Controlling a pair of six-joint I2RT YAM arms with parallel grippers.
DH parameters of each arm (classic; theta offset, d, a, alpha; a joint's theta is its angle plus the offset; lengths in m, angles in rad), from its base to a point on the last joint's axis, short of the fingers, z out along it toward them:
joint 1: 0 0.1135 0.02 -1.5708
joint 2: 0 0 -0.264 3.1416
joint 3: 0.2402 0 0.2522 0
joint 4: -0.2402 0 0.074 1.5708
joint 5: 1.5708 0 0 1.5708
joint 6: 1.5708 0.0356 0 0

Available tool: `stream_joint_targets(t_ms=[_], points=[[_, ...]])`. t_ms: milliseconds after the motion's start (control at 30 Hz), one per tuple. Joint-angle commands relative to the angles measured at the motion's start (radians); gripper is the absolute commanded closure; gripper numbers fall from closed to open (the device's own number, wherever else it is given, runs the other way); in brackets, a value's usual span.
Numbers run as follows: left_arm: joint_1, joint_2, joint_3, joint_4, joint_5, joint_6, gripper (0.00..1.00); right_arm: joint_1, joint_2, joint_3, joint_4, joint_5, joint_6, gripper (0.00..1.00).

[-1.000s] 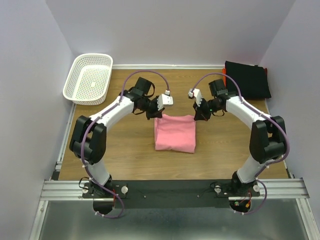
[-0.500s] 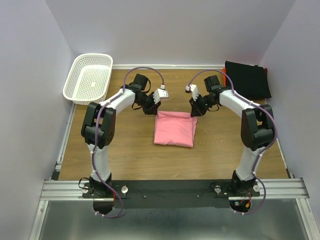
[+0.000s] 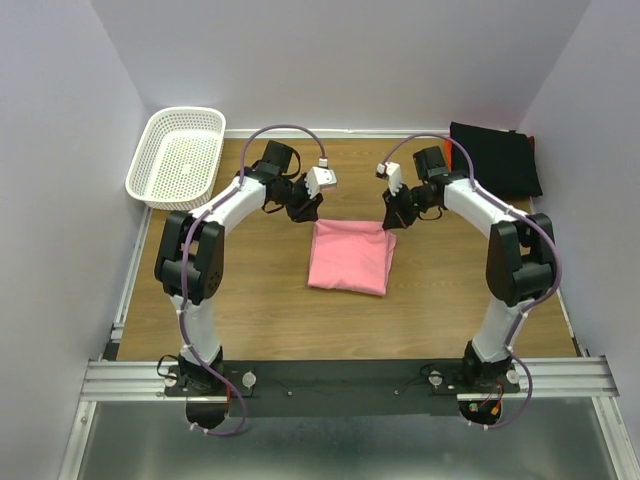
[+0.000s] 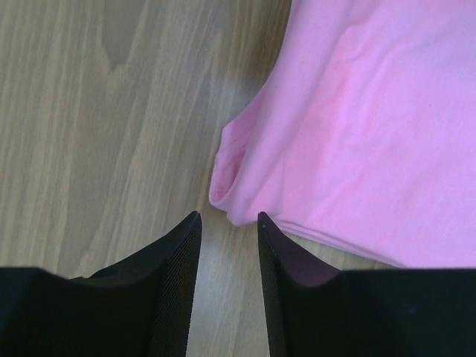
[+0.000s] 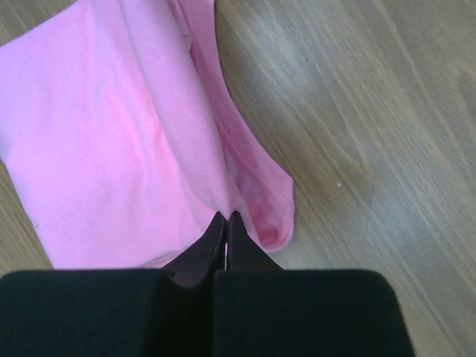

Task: Fold and stack the t-shirts
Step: Fold the long partially folded tshirt into a neat square, then smooth out wrinkles on the folded tshirt

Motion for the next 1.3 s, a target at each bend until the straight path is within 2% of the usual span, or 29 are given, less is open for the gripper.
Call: stream_joint_targets(t_ms=[0,167,233,267,300,367,400,433,567,667,800,900,1067,1200,1267], points=[[0.006,-0.078,-0.021,0.041,0.042,-0.046,0.56,-0.05,-0.044,-0.006,0.008,0.009,0.032,0.99],[0.004,-0.09,-0.051,0.078,0.061,-0.101,0.56,-0.061,-0.012,-0.005,0.009,-0.008,0.041,0.99],[0.006,-0.081,-0.047,0.095,0.064,-0.121,0.55,-0.061,0.033,-0.002,0.008,0.027,0.038,0.93],[0.006,-0.077,-0.036,0.095,0.068,-0.133,0.55,-0.061,0.045,0.0,0.008,0.049,0.039,0.83],[0.004,-0.071,-0.03,0.096,0.082,-0.147,0.52,-0.061,0.048,0.003,0.006,0.09,0.05,0.6],[0.004,-0.066,-0.021,0.104,0.105,-0.178,0.49,-0.062,0.036,0.007,0.012,0.128,0.062,0.41],[0.004,-0.064,-0.024,0.112,0.119,-0.211,0.49,-0.064,0.027,0.01,0.02,0.147,0.079,0.2],[0.006,-0.064,-0.036,0.133,0.15,-0.233,0.44,-0.064,0.004,0.023,0.035,0.185,0.122,0.13],[0.0,-0.067,-0.09,0.216,0.243,-0.366,0.44,-0.063,-0.059,0.052,0.055,0.188,0.229,0.13],[-0.025,-0.051,-0.12,0.288,0.268,-0.442,0.48,-0.062,-0.083,0.043,0.054,0.083,0.313,0.21],[-0.04,0.07,-0.093,0.374,0.276,-0.572,0.65,-0.062,-0.065,-0.019,0.061,-0.124,0.426,0.41],[-0.039,0.129,-0.059,0.423,0.268,-0.67,0.69,-0.064,-0.028,-0.083,0.084,-0.169,0.484,0.44],[-0.003,0.219,-0.068,0.536,0.211,-0.851,0.74,-0.062,0.066,-0.105,0.138,-0.067,0.451,0.47],[0.061,0.252,-0.132,0.616,0.222,-0.96,0.74,-0.064,0.187,-0.011,0.143,0.019,0.403,0.48],[0.089,0.25,-0.151,0.638,0.225,-0.965,0.74,-0.064,0.243,0.062,0.144,0.05,0.386,0.47]])
